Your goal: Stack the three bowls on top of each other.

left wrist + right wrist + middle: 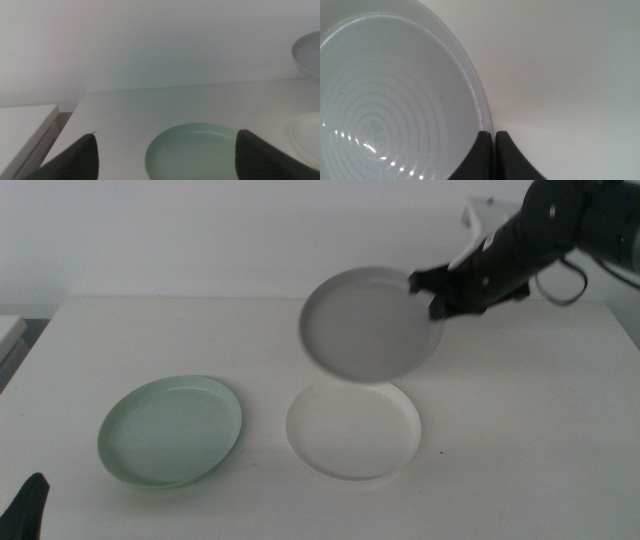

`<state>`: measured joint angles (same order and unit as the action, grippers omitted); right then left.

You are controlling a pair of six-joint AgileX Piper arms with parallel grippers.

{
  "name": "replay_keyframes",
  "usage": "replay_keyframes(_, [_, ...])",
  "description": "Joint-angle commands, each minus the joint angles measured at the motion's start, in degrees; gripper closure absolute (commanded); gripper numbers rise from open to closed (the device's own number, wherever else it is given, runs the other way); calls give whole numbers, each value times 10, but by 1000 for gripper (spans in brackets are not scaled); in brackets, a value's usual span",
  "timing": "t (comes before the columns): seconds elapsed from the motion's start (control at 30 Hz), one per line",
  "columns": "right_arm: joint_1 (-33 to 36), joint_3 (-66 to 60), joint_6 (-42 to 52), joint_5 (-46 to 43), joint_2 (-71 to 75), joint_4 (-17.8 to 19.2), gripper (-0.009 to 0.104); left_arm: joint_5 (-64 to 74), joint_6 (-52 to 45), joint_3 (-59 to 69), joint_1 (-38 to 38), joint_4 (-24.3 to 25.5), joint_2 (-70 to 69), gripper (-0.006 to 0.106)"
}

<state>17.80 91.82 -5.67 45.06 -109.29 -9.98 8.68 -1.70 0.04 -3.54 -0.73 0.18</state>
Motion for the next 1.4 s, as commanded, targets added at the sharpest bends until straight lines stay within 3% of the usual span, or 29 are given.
replay_keyframes(0.0, [18, -62, -15, -53, 43, 1, 98, -8, 2, 0, 1, -1, -2, 7])
replay_keyframes(0.33, [61, -188, -37, -134, 41, -25, 98, -8, 2, 0, 1, -1, -2, 7])
replay_keyframes(0.8, [61, -198, -37, -143, 14, -24, 95, -8, 1, 0, 1, -1, -2, 7])
replay_keyframes(0.9, [61, -198, -37, -138, 14, -24, 80, -8, 1, 0, 1, -1, -2, 7])
replay_keyframes(1.07, [61, -196, -13, -125, 35, -20, 38, -8, 2, 0, 1, -1, -2, 7])
replay_keyframes(1.2, [61, -195, 63, -99, 123, -19, 9, -8, 2, 0, 1, -1, -2, 7])
replay_keyframes(1.27, [61, -195, 111, -85, 179, -19, 2, -8, 2, 0, 1, -1, -2, 7])
replay_keyframes(1.37, [61, -200, 179, -50, 309, -25, 2, -8, 1, 0, 1, -1, -2, 7])
